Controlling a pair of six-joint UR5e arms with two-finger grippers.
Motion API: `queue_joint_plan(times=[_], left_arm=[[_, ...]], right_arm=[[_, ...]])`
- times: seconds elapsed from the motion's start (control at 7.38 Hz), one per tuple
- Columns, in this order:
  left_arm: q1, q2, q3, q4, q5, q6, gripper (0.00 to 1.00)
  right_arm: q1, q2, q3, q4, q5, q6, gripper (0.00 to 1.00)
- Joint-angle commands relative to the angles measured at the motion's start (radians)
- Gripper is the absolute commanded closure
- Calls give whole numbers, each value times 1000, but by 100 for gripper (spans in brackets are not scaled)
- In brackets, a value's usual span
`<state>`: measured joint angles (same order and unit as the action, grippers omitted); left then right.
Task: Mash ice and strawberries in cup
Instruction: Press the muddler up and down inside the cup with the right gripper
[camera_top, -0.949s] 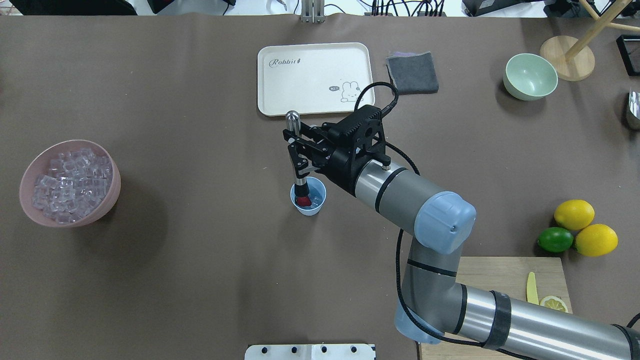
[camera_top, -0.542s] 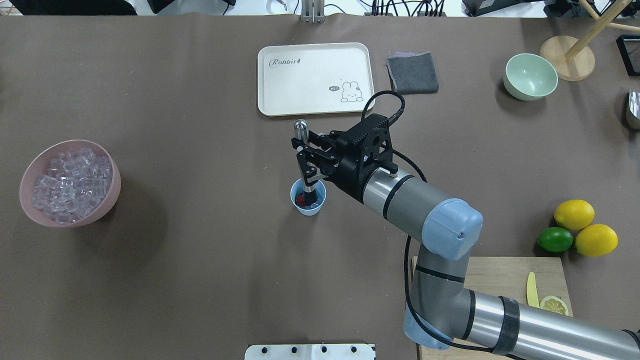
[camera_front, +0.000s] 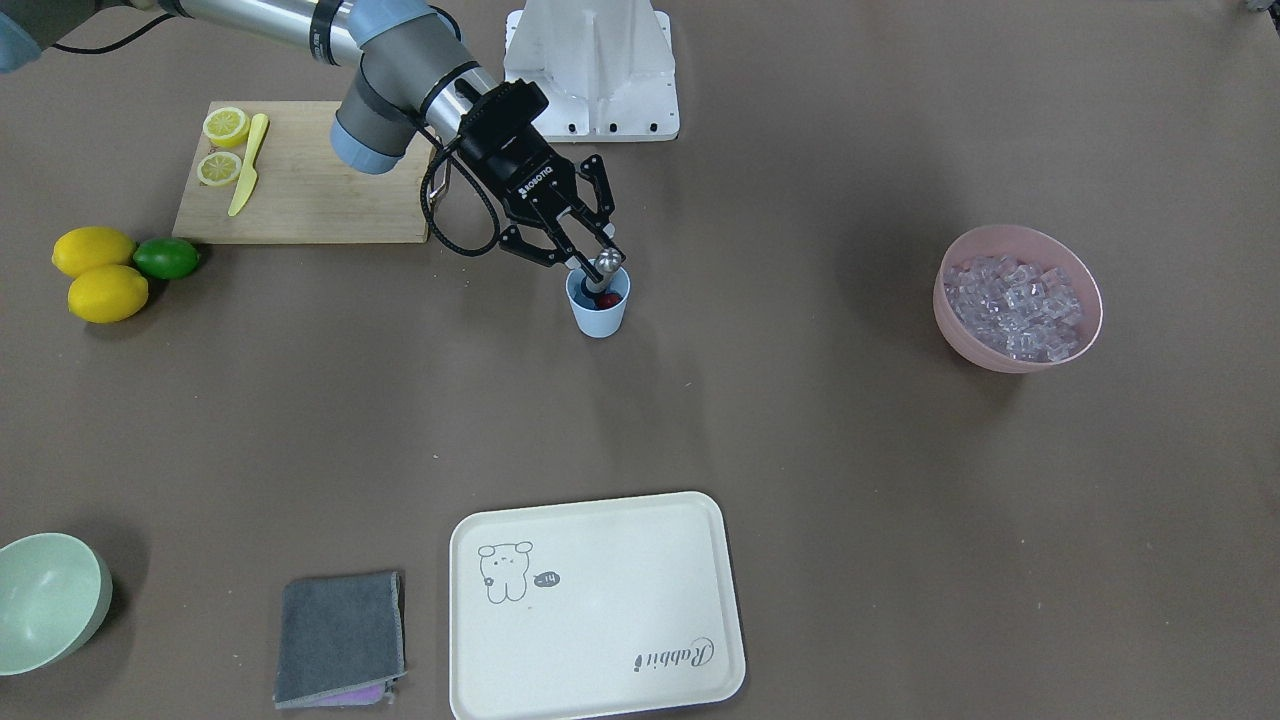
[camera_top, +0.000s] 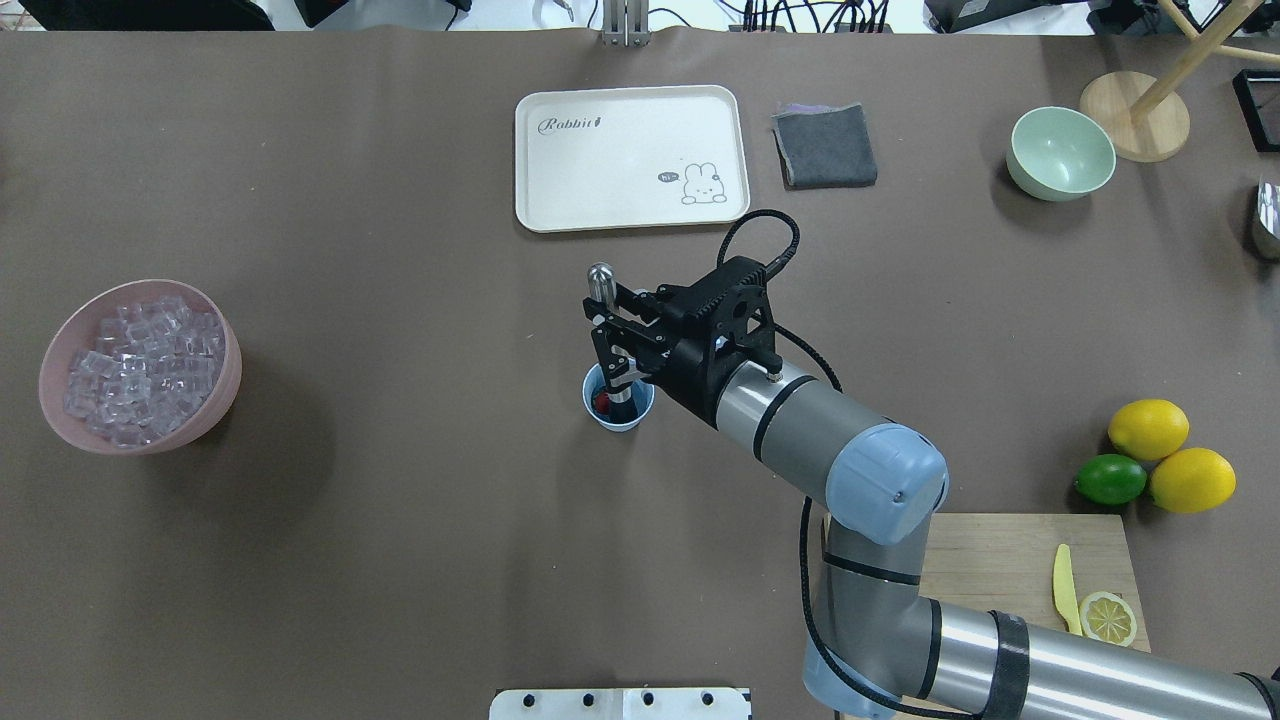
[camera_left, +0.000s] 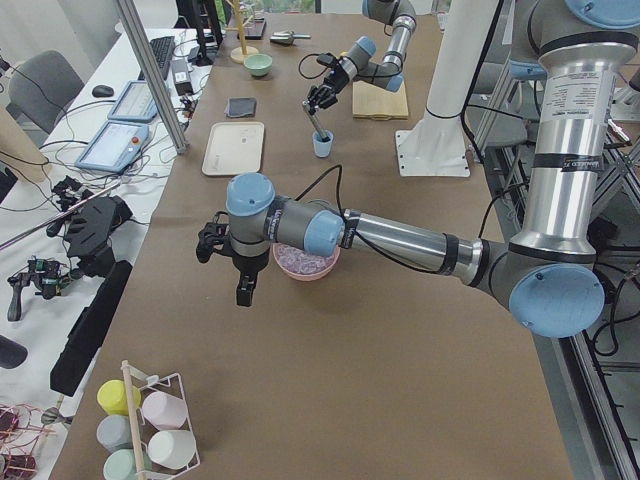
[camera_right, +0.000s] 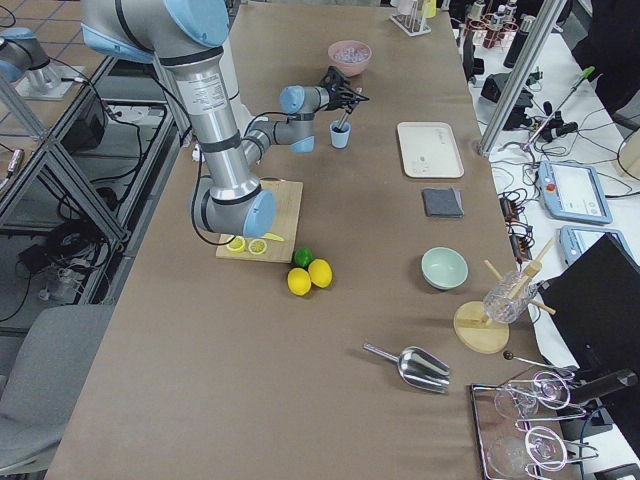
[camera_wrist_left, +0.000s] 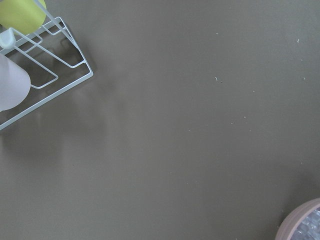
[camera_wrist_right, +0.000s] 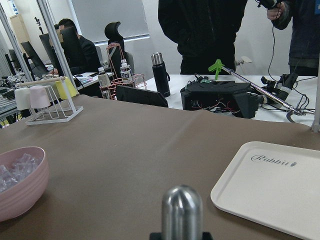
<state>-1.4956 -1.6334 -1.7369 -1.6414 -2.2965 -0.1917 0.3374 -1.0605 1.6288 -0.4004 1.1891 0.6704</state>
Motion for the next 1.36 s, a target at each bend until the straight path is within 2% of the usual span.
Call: queue_joint_plan(times=[0.0, 0.27, 0.41, 1.22], left_arm=[[0, 1, -7, 0, 0, 0, 3], [0, 1, -7, 0, 0, 0, 3], [0, 3, -7, 0, -1, 0, 3], [2, 1, -7, 2, 0, -2, 3]], right_arm=[[0, 10, 17, -2, -3, -2, 100], [32, 19, 121, -78, 1, -2, 100], [37, 16, 129, -90, 3, -2, 100], [25, 17, 19, -77, 1, 3, 100]])
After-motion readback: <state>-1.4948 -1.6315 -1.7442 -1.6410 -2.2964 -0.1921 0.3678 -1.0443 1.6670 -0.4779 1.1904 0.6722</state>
